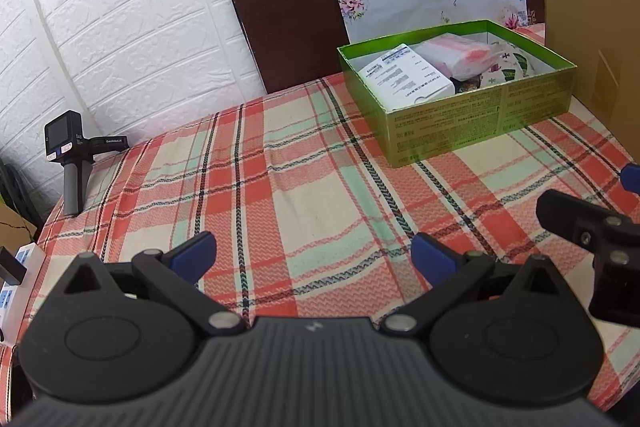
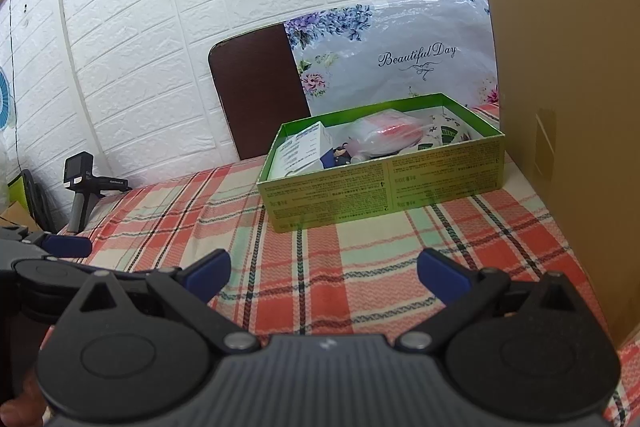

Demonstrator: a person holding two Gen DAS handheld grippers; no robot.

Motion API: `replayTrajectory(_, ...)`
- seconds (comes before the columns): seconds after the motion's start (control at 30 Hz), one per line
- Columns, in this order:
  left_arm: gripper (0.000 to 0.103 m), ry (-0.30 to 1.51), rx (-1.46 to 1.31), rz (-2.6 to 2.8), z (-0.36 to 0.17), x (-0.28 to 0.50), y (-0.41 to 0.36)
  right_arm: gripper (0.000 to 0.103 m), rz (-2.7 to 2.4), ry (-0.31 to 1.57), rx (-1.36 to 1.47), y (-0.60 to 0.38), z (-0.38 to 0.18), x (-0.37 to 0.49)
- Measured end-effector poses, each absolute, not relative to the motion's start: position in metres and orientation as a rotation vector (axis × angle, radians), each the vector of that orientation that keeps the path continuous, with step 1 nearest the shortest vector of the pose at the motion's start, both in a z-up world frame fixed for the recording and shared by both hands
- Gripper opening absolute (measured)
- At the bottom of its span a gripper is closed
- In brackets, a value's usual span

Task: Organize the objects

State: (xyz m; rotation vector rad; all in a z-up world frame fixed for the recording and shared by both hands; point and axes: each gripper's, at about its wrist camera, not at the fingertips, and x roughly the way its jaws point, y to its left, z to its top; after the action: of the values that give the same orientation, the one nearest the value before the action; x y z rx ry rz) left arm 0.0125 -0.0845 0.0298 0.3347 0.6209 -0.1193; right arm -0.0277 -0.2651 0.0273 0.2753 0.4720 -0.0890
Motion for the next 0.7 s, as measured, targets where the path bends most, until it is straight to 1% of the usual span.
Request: replayTrajectory(0.7,0.103,0.631,0.332,-0.123,0.0279,0.0139,-0.0864,0.103,-0.093,0.48,0.274,-0.2635,0.0256,-0.0255)
